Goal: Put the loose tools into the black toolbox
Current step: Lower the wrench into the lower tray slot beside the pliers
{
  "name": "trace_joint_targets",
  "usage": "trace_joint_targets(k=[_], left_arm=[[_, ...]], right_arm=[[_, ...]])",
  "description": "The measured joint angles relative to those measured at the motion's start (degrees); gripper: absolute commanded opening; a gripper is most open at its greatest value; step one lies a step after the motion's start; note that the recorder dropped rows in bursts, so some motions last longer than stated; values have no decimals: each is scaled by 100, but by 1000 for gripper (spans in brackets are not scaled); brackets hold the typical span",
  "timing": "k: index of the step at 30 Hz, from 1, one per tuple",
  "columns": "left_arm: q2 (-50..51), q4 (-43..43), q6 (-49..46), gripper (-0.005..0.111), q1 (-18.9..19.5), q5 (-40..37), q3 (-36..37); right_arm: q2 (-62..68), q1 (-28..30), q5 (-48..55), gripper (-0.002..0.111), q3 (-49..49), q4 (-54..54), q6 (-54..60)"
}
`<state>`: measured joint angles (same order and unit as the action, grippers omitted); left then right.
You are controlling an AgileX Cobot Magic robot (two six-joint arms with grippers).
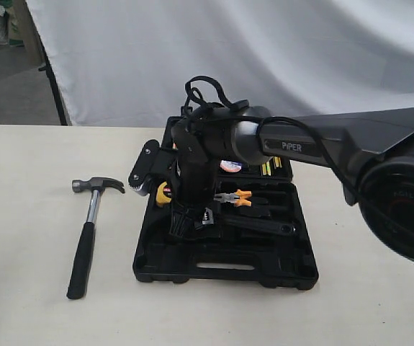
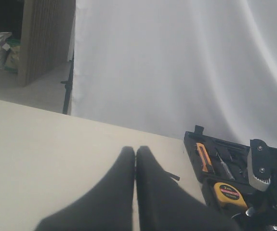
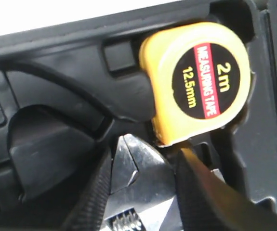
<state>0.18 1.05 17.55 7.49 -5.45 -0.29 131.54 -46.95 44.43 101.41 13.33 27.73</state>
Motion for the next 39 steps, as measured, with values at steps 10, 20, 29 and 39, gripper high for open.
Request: trace_joint_targets(k=[10,20,29,39], left_arm=[[0,0,0,1,0,0,0],[0,0,0,1,0,0,0],[0,0,0,1,0,0,0],[0,0,0,1,0,0,0]], right_arm=[[0,0,155,0,14,0,448],[0,0,212,0,14,6,1128],[79,0,147,0,65,-27,1098],[90,-9,105,0,87,-38,954]])
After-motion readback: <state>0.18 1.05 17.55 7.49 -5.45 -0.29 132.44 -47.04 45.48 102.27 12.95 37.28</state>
